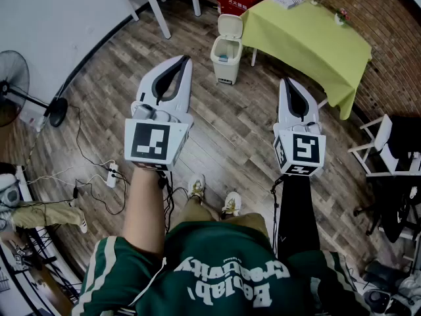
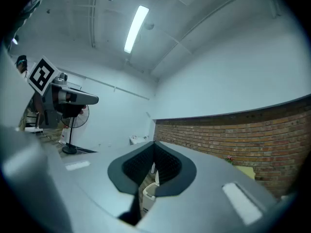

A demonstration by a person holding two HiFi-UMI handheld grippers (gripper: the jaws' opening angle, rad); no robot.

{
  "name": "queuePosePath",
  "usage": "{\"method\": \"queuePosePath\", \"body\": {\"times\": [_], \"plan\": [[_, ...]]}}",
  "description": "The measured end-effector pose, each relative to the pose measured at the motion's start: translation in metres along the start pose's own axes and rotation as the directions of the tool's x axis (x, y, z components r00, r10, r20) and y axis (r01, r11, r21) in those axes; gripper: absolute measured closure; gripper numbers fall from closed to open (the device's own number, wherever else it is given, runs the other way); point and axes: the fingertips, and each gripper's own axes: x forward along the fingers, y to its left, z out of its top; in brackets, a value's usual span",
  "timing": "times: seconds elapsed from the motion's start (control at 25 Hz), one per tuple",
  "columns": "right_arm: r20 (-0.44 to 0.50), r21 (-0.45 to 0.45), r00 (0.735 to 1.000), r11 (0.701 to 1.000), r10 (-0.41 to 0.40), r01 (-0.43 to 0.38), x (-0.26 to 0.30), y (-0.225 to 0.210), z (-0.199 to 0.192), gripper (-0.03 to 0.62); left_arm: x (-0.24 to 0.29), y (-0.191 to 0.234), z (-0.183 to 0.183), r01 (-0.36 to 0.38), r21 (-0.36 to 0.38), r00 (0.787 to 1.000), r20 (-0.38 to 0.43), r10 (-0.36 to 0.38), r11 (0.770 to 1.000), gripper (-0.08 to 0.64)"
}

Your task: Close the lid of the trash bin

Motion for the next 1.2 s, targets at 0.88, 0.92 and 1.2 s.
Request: {"method": "queuePosePath", "body": {"times": [0.88,0.92,1.2], "plan": [[-0.05,-0.011,0.997,0.998,-0.066,0.065,-0.013,0.166,-0.002,0.551,-0.088,0.081,-0.094,0.101,-0.142,0.992,-0.066,-0.111,0.985,0.475],[-0.047,-0.01,0.997,0.998,-0.06,0.06,-0.015,0.17,0.0,0.536,-0.091,0.083,-0.095,0.102,-0.15,0.992,-0.059,-0.112,0.983,0.464],[-0.048,-0.008,0.997,0.999,-0.053,0.053,-0.013,0.185,0.002,0.506,-0.098,0.095,-0.095,0.122,-0.156,0.991,-0.039,-0.129,0.98,0.454]]}}
